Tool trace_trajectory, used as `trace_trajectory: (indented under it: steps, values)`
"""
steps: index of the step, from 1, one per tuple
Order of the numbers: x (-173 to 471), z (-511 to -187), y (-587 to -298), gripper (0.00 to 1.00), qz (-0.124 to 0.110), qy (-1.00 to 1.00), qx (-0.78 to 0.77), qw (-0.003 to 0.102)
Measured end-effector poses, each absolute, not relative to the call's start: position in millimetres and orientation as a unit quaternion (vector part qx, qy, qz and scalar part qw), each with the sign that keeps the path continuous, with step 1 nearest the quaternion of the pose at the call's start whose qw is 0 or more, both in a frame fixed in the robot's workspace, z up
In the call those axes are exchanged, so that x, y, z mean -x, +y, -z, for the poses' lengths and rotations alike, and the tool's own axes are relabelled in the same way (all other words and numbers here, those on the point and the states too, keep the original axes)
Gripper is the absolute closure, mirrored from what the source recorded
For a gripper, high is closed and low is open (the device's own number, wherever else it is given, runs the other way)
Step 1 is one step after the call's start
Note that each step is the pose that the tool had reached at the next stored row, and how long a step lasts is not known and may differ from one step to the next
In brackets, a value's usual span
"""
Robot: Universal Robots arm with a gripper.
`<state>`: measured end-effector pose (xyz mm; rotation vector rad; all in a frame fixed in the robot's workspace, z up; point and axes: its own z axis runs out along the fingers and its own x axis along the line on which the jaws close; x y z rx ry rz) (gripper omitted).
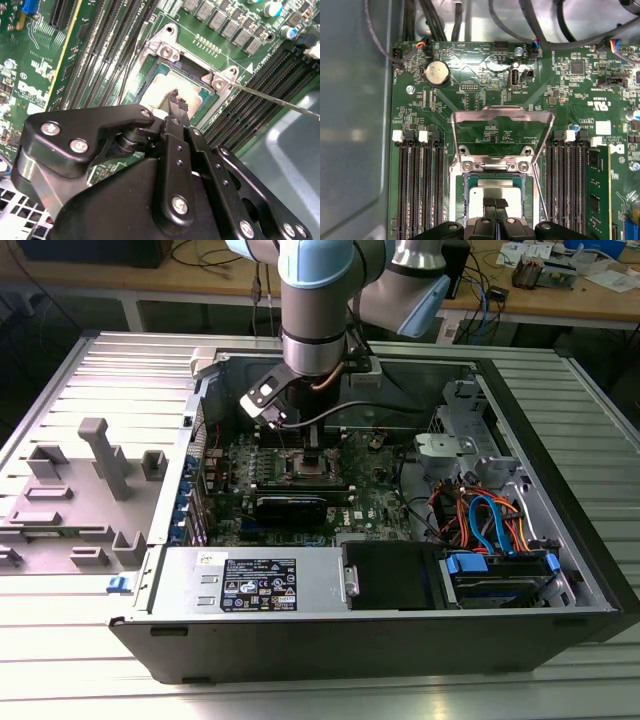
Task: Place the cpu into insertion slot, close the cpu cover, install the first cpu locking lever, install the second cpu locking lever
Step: 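Place the cpu into insertion slot, then close the cpu cover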
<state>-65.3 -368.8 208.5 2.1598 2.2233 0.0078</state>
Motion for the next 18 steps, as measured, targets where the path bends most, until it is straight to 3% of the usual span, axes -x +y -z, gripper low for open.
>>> trace_trajectory:
  steps: [18]
  values:
    - [65, -217, -369, 0.89, -0.003, 0.721, -0.693, 0.021]
